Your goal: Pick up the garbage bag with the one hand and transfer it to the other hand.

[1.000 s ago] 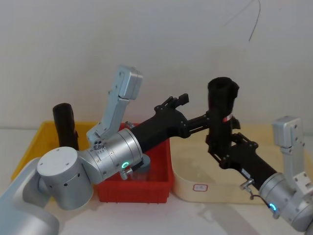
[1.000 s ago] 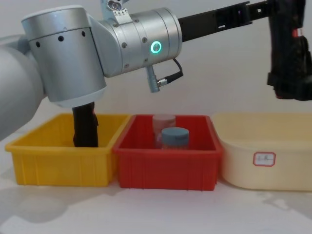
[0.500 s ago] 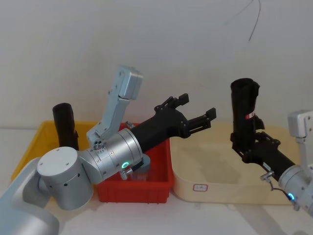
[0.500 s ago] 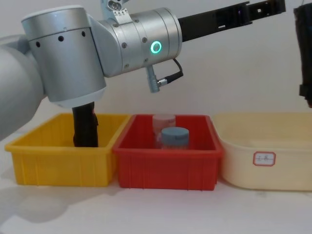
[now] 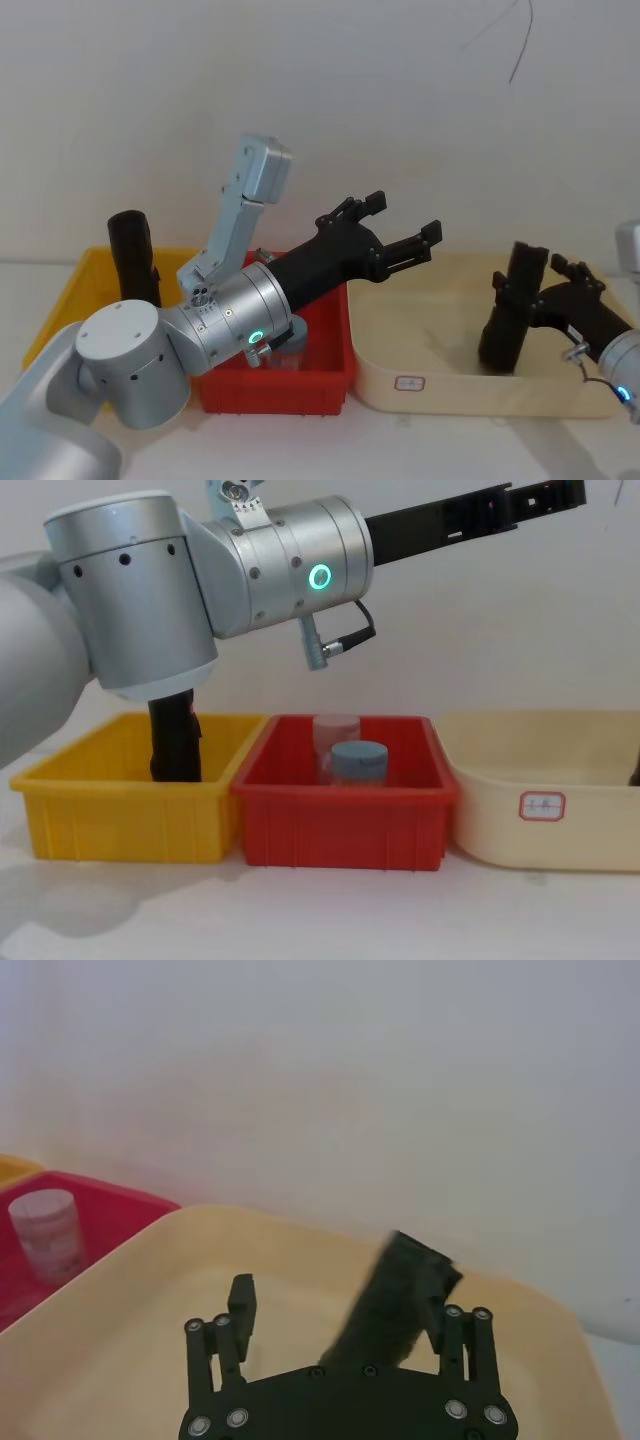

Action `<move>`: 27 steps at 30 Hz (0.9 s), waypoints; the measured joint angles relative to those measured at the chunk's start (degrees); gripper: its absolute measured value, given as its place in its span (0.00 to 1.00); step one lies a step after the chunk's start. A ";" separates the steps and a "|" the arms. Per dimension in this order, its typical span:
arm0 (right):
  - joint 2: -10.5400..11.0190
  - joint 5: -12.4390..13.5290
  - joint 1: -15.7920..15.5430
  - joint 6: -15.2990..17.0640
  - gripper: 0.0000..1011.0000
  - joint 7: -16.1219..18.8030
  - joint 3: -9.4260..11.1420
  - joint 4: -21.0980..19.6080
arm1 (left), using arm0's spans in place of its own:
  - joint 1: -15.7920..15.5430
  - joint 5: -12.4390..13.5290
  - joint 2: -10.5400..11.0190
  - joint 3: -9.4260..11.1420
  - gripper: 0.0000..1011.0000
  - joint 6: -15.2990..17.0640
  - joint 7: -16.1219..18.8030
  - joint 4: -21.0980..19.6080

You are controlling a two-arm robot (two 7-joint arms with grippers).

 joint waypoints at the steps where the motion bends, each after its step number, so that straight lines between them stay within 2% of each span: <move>1: 0.05 -0.03 -0.09 0.01 0.95 -0.02 0.12 -0.23 | 0.00 0.00 0.01 0.00 0.99 0.00 0.01 0.00; 3: 0.19 -0.14 -0.38 0.02 0.99 -0.13 0.45 -1.00 | 0.03 0.00 0.07 -0.04 0.99 -0.05 0.10 -0.03; 13: 0.41 -0.28 -0.93 -0.16 0.99 0.58 0.89 -4.49 | 1.27 0.19 1.27 -1.53 0.99 -1.33 2.70 -1.77; 22: -0.18 0.23 -0.08 -0.52 0.99 2.98 -1.00 -5.93 | 3.75 0.60 4.27 -4.39 0.99 -2.13 6.43 -5.39; 27: -0.85 0.69 0.88 -0.70 0.99 4.57 -2.80 -5.91 | 5.32 0.78 6.18 -5.89 0.99 -2.11 8.29 -7.44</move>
